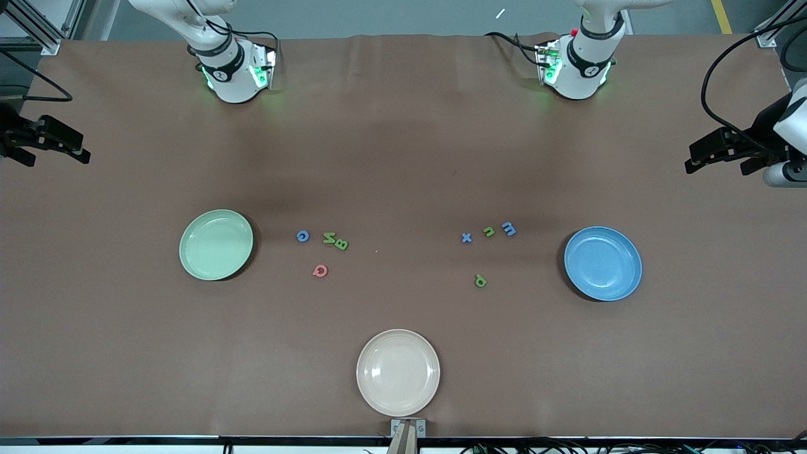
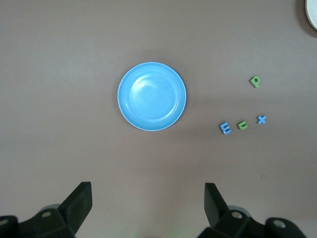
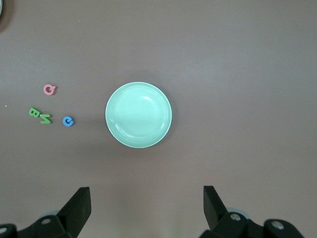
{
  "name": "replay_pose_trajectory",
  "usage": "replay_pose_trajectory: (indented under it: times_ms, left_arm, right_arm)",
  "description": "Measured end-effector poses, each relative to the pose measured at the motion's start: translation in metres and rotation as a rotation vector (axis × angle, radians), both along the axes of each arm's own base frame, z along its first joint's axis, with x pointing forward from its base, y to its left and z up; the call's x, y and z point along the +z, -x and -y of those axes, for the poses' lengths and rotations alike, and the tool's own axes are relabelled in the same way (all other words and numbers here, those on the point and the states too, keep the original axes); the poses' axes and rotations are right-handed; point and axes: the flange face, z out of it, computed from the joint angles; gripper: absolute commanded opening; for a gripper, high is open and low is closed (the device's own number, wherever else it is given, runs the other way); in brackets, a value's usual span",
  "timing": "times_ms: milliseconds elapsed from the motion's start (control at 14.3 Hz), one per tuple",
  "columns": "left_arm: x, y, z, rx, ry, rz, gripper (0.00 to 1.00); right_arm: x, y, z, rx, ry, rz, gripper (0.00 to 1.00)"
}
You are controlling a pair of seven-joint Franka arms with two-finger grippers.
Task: Sort upper and lower case letters into plates
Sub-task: 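Raise both arms from the rest pose toward the letters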
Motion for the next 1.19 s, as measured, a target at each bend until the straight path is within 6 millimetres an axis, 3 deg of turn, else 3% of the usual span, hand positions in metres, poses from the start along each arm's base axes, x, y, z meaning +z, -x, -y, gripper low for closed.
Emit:
replay_pose_trajectory:
  times_ms: [768,977,1187]
  left_arm:
    - [-0.001,-0.001,0.003,-0.001,0.0,-0.005,1.0]
    - [-0.033,-0.014,0.029,0.032,-0.002,-0.062,1.0]
    - [-0.091,-0.039,0.083,0.102,-0.006,-0.105,1.0]
  right_arm:
    - [0.011,0.012,-0.002,0.003,-0.002,-0.005,1.0]
    - [0.01,0.012,-0.002,0.003,-0.003,-0.008,1.0]
    - [0.008,0.012,-0.001,0.002,-0.003,-0.012,1.0]
